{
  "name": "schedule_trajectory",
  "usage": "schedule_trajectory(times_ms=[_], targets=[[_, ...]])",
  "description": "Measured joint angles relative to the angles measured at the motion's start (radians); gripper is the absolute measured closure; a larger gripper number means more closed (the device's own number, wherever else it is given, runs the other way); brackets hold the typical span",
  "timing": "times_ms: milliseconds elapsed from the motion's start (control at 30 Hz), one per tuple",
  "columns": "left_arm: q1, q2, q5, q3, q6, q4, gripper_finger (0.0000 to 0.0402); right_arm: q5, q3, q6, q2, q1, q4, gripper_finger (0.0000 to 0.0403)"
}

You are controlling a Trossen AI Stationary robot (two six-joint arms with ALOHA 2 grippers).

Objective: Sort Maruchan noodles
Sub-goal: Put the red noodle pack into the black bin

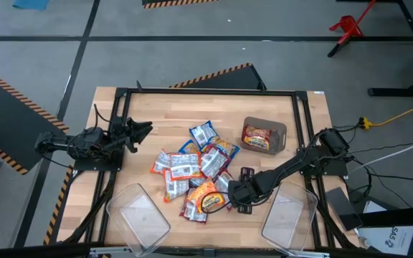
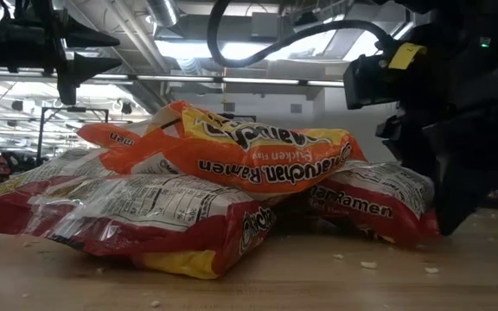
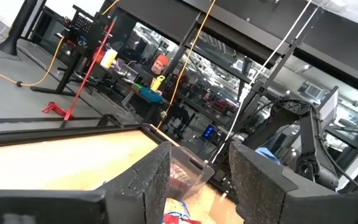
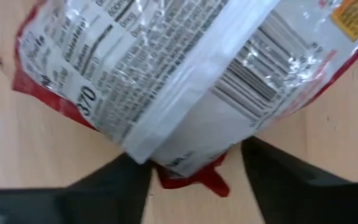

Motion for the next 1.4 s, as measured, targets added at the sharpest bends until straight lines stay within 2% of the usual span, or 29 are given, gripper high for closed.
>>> schedule_trajectory(times_ms=[233, 300, 500, 900, 1100, 1400], targets=[[0.000, 0.000, 0.000, 0.000, 0.000, 0.000, 0.0243, -0.002, 0.000, 0.003, 0.000, 0.000, 0.000, 0.0371], [0.000, 0.000, -0.001, 0.000, 0.000, 0.000, 0.0243, -0.009, 0.000, 0.005, 0.000, 0.000, 0.001, 0.0392], [0.000, 0.000, -0.001, 0.000, 0.000, -0.001, 0.0243, -0.034, 0.000, 0.033, -0.017, 0.000, -0.002, 0.0398], [0.000, 0.000, -0.001, 0.000, 0.000, 0.000, 0.0243, -0.023, 0.001, 0.144, -0.179, 0.000, -0.157, 0.0402], [0.000, 0.000, -0.001, 0.000, 0.001, -0.001, 0.0243, 0.061, 0.000, 0.189, -0.285, 0.000, -0.230, 0.0402], [0.000, 0.000, -0.002, 0.000, 0.001, 0.000, 0.0243, 0.249, 0.000, 0.244, -0.445, -0.014, -0.323, 0.0403]])
